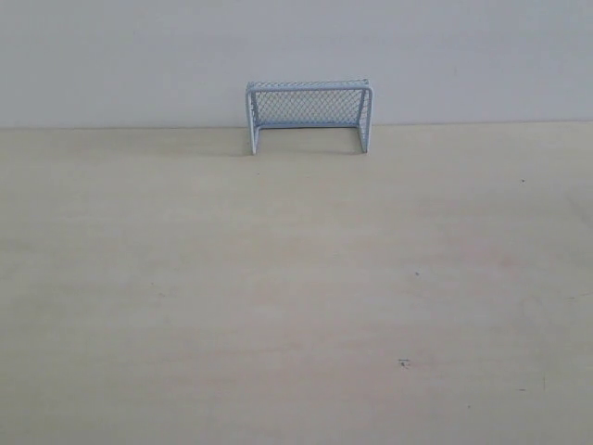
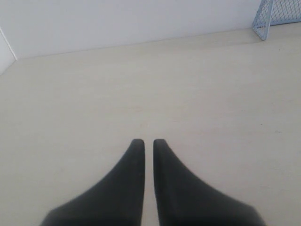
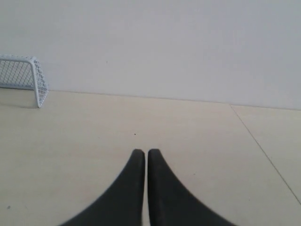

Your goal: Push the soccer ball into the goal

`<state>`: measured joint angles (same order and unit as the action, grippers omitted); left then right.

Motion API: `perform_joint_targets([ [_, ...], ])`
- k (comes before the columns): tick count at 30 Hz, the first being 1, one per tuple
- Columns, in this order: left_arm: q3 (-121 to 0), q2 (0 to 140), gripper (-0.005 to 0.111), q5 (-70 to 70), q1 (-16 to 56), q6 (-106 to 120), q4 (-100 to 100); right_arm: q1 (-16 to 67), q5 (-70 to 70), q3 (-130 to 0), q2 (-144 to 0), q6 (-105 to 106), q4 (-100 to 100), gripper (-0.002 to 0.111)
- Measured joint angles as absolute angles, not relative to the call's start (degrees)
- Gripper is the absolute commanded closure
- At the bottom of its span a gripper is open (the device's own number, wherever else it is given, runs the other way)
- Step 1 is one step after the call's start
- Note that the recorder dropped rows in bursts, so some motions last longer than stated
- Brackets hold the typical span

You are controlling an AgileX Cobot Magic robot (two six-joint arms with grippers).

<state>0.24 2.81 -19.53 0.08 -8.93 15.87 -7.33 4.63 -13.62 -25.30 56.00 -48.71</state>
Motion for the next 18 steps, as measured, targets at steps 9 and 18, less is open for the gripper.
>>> perform_joint_targets([
  [9, 0.24, 2.81, 0.100, -19.53, 0.08, -8.93, 15.87, -7.33, 3.44, -7.82, -19.36, 53.20, -48.83, 0.108],
  [18, 0.24, 2.81, 0.100, -19.53, 0.08, -8.93, 15.87, -7.33, 2.20, -2.59, -13.53, 52.42, -49.04, 0.108],
])
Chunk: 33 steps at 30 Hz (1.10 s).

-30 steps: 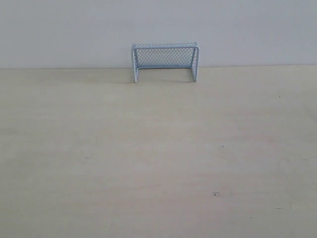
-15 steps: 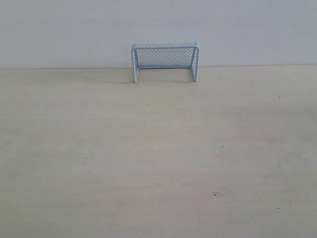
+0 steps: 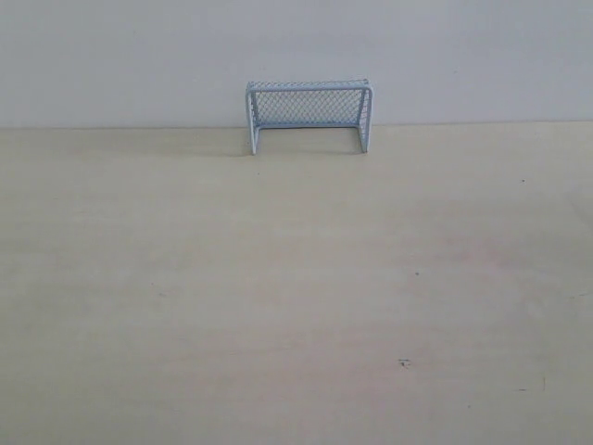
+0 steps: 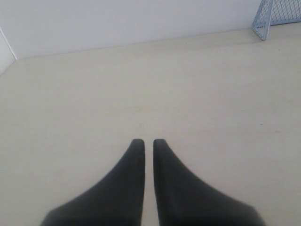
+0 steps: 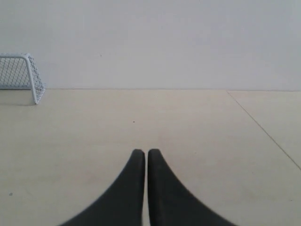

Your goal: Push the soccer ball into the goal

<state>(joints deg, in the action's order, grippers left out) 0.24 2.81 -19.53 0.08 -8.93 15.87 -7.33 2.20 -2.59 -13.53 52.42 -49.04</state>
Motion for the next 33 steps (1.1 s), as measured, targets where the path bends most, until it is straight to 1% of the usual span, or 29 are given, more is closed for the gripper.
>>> perform_joint_targets([
  [5, 0.24, 2.81, 0.100, -19.53, 0.08, -8.93, 15.87, -7.33, 2.20, -0.49, -10.47, 52.31, -49.15, 0.108],
  [16, 0.24, 2.81, 0.100, -19.53, 0.08, -8.93, 15.87, -7.33, 3.52, -0.35, -7.48, 52.41, -49.15, 0.108],
  [33, 0.24, 2.81, 0.100, -19.53, 0.08, -8.93, 15.87, -7.33, 15.61, 0.03, -0.48, 53.35, -45.87, 0.108],
])
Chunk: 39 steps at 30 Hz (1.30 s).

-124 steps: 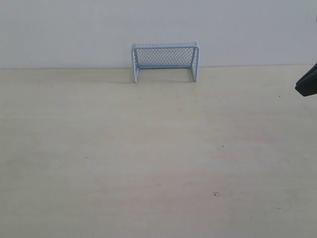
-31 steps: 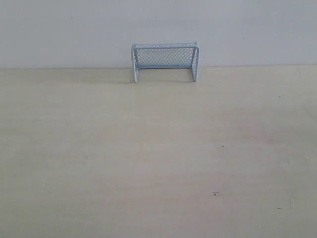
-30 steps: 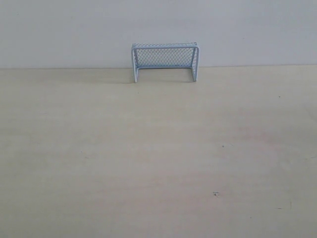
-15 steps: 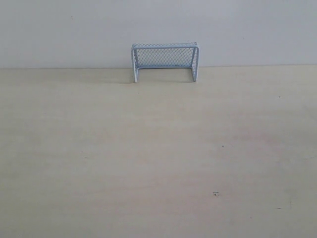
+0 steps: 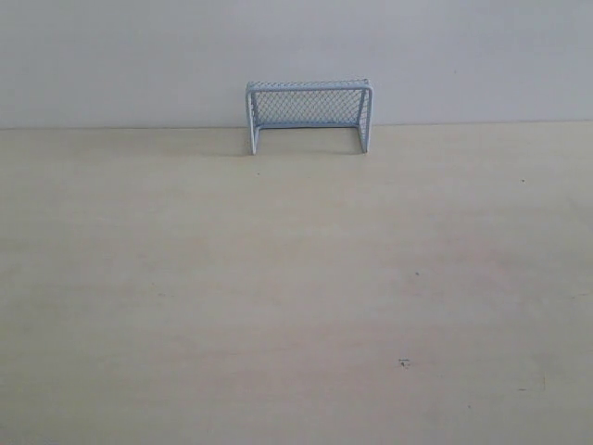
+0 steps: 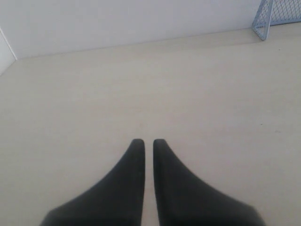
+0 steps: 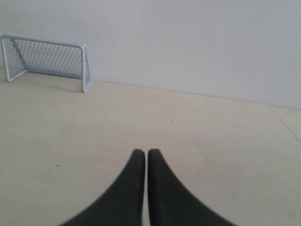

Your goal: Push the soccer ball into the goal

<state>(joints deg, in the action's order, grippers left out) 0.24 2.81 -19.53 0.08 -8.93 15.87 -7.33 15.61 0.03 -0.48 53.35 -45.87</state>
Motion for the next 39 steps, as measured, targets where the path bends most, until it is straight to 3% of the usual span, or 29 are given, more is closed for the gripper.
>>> perform_joint_targets([
  [15, 0.24, 2.81, 0.100, -19.53, 0.08, -8.93, 15.87, -7.33, 18.82, 0.03, -0.25, 45.08, -40.22, 0.108],
  [24, 0.24, 2.81, 0.100, -19.53, 0.08, -8.93, 15.87, -7.33, 18.86, 0.03, -0.25, 22.68, -20.88, 0.108],
  [39, 0.24, 2.81, 0.100, -19.53, 0.08, -8.93, 15.87, -7.33, 18.96, 0.03, -0.25, 9.82, -7.24, 0.108],
])
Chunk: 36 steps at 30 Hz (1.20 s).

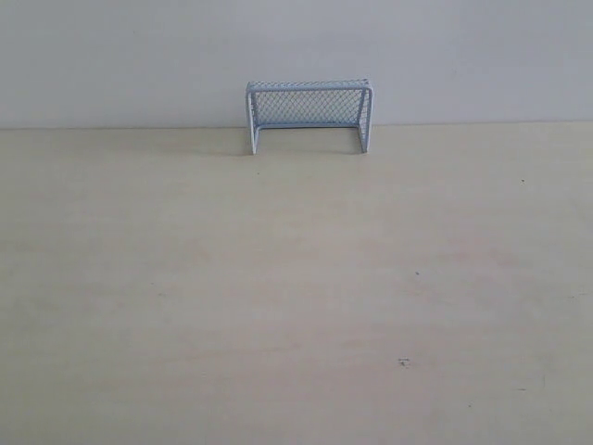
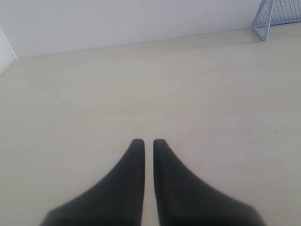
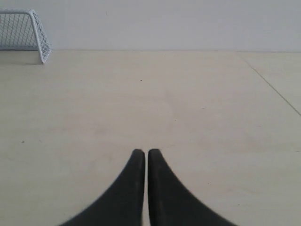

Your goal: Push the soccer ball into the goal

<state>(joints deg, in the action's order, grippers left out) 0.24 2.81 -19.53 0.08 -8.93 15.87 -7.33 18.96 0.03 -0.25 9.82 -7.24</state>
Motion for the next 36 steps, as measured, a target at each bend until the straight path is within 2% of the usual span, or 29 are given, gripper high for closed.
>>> perform_joint_targets([
  [11, 0.24, 2.81, 0.100, -19.53, 0.08, -8.93, 15.87, -7.33, 19.31, 0.03, -0.25, 1.35, -0.73, 0.108],
  [28, 0.24, 2.81, 0.100, -19.53, 0.08, -8.93, 15.87, -7.33, 19.98, 0.03, -0.25, 1.41, -0.47, 0.108],
  [36, 0.24, 2.81, 0.100, -19.53, 0.08, -8.93, 15.87, -2.66, 20.21, 0.03, -0.25, 1.41, 0.00, 0.108],
])
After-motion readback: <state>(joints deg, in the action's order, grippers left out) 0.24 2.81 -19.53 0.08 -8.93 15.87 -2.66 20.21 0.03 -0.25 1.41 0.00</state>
